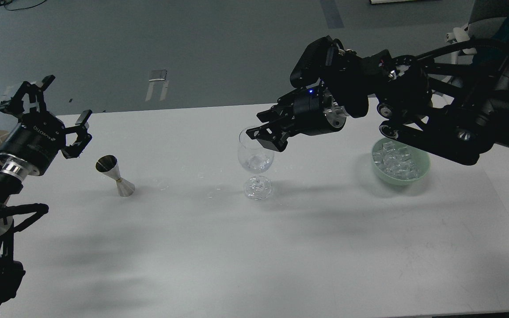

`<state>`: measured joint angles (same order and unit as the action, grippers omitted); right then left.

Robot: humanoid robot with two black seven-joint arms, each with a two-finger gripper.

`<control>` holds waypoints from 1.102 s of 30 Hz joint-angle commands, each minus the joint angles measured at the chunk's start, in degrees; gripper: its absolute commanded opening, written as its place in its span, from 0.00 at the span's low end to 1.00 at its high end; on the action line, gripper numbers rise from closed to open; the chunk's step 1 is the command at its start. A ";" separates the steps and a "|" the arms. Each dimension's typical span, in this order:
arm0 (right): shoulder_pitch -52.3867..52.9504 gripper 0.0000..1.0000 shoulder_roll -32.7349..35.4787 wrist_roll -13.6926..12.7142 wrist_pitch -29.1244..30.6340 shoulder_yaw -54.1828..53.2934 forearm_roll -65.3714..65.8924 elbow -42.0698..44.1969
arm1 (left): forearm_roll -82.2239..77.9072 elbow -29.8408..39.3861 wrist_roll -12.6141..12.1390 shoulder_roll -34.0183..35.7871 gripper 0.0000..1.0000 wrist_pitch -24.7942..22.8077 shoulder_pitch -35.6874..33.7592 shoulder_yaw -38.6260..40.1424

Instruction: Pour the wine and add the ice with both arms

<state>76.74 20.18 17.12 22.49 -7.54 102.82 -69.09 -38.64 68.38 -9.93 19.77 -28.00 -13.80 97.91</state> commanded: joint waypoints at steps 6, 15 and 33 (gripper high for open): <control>1.83 0.51 2.58 -2.97 -1.66 -9.41 -22.96 10.79 | -0.03 -0.70 0.00 0.71 0.97 0.00 -0.35 0.00; -7.80 0.66 2.94 -1.57 -3.59 -21.34 -55.58 21.19 | -0.12 -4.04 1.75 1.23 0.97 0.00 -3.42 0.00; -32.44 1.00 -9.63 3.71 5.51 -46.43 -75.75 29.97 | -0.12 -22.41 8.44 4.75 0.97 0.00 -18.89 -16.43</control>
<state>44.58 11.49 20.40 24.53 -53.82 27.81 -41.34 -38.72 47.43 -2.00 24.05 -28.00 -30.14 85.92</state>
